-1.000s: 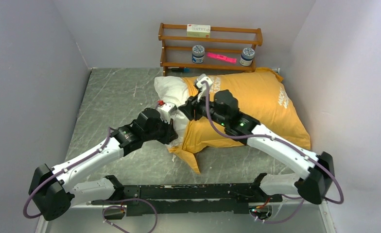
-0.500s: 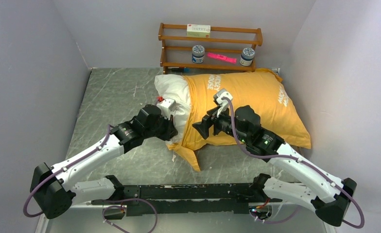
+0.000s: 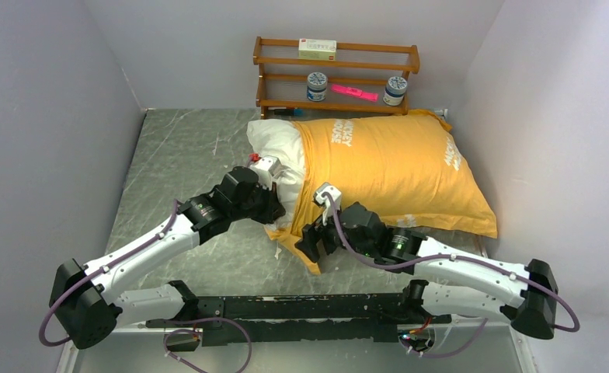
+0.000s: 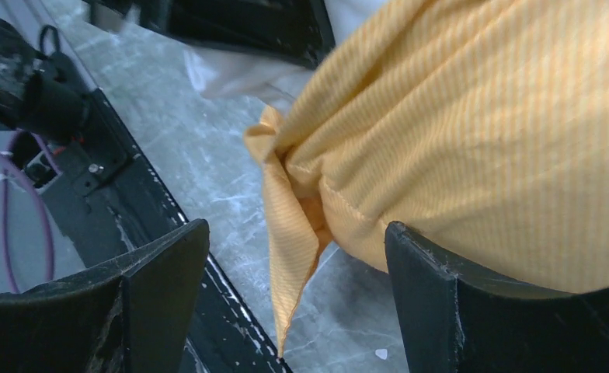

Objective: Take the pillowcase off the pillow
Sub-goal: Remove the pillow from the pillowcase.

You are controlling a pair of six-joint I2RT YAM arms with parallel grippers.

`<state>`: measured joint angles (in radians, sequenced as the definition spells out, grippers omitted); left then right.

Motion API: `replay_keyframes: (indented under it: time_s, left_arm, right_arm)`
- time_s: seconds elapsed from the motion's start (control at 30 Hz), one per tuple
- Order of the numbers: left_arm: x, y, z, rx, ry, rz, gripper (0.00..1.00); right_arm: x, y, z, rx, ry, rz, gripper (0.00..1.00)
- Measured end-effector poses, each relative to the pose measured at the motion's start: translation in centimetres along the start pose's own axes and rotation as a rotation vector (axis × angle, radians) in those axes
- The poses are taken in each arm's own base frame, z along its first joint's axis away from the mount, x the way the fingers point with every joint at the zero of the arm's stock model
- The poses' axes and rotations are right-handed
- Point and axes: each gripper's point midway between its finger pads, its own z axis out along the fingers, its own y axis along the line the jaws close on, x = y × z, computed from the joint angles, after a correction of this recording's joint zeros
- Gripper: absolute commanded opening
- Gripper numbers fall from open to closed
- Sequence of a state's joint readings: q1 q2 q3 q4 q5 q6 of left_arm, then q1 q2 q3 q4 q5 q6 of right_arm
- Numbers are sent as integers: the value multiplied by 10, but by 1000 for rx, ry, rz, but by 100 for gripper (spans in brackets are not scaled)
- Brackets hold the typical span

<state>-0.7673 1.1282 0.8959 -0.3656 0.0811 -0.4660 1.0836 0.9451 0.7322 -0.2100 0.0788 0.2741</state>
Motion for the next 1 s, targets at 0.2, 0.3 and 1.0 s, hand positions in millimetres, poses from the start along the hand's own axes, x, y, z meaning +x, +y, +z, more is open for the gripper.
replay_keyframes:
  time_s: [0.2, 0.3, 1.0]
  left_arm:
    - [-1, 0, 0, 0, -2, -10, 5]
    - [-1, -1, 0, 1, -4, -13, 5]
    - [-13, 3, -17, -32, -76, -20, 5]
  right_arm:
    - [27, -2, 24, 25, 47, 30, 79]
    - [37, 1, 37, 18, 57, 44, 77]
    - [42, -25, 59, 187, 1, 63, 0]
